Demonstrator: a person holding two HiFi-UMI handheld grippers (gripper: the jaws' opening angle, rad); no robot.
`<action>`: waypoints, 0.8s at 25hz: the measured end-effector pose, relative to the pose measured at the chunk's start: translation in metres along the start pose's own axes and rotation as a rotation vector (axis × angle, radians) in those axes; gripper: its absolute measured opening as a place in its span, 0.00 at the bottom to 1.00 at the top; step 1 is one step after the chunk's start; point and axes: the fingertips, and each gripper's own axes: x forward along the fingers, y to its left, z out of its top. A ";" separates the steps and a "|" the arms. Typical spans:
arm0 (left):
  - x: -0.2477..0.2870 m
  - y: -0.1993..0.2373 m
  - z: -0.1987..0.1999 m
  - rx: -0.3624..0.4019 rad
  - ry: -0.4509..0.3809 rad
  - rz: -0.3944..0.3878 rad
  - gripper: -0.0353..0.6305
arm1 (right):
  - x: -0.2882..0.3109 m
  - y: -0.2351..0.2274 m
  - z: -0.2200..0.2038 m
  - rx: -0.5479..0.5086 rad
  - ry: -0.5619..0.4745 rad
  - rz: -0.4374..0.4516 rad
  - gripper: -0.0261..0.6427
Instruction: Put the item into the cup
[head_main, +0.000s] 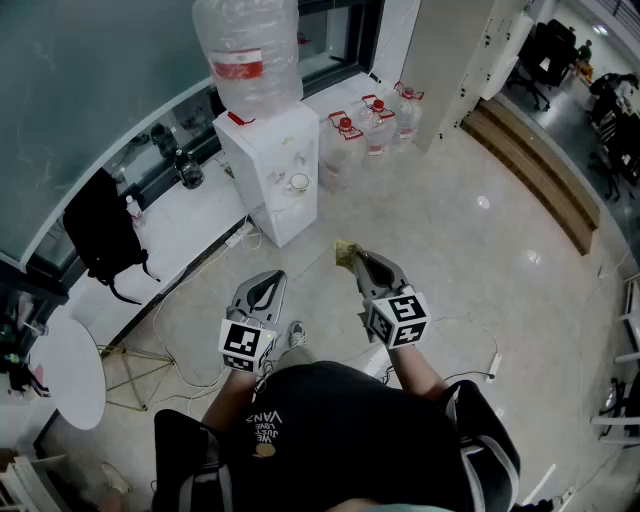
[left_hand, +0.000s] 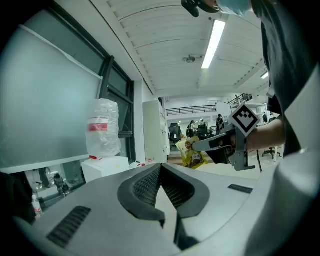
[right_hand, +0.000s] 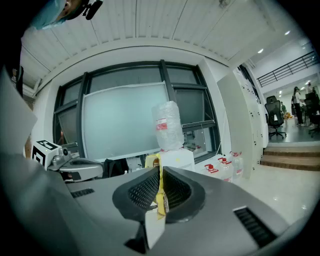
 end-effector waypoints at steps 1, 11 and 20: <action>0.000 -0.002 0.000 0.000 -0.001 -0.002 0.08 | -0.001 0.000 -0.001 0.002 0.000 0.004 0.11; 0.023 0.021 -0.005 -0.032 -0.031 0.016 0.09 | 0.026 -0.009 -0.007 0.050 -0.007 0.011 0.11; 0.098 0.084 -0.042 -0.104 0.030 -0.095 0.18 | 0.118 -0.038 -0.012 0.061 0.023 -0.062 0.11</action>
